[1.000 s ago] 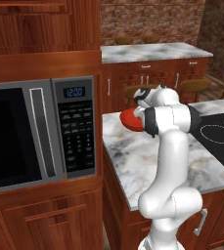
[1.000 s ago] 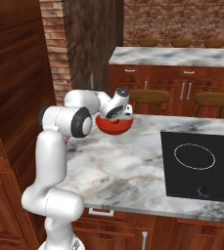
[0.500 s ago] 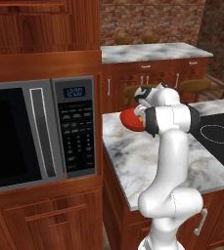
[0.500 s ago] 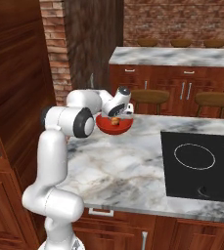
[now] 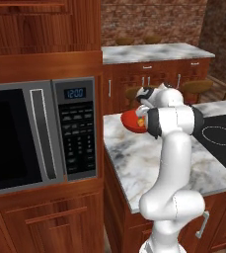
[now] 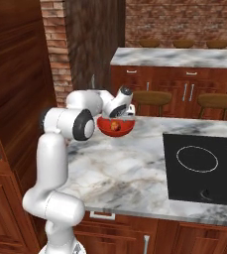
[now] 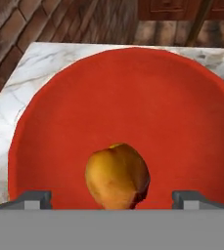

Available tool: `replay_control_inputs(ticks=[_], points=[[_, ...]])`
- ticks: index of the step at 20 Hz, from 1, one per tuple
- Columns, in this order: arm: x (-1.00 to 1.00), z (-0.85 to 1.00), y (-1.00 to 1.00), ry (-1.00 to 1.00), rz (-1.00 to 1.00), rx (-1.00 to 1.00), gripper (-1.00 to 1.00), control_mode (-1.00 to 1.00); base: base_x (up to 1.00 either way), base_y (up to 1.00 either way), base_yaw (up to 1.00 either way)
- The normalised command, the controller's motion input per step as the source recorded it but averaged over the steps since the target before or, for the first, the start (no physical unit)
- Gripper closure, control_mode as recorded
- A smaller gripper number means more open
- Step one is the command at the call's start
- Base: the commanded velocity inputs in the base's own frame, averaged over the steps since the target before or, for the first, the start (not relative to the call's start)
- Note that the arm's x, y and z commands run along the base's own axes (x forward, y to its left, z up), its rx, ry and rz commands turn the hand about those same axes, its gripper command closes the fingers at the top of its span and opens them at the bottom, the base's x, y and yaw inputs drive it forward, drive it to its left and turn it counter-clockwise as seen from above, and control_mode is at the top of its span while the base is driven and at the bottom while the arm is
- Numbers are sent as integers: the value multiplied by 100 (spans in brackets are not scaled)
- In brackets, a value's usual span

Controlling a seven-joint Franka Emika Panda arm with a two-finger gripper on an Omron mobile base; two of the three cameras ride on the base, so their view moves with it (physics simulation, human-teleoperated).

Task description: Retrieve the peach and orange from the fridge and place them into the bowl on the dining table.

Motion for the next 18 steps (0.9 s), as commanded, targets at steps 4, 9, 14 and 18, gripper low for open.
replay_control_inputs(ticks=[4,9,14,18], points=[[-100,67,-4,-20,0,0,-100,-100,0,0,0],[-100,100,0,-38,0,-5,-100,-100,0,0,0],[-100,100,0,-34,0,-12,-100,-100,0,0,0],[-100,100,0,-24,0,-10,-100,-100,0,0,0]])
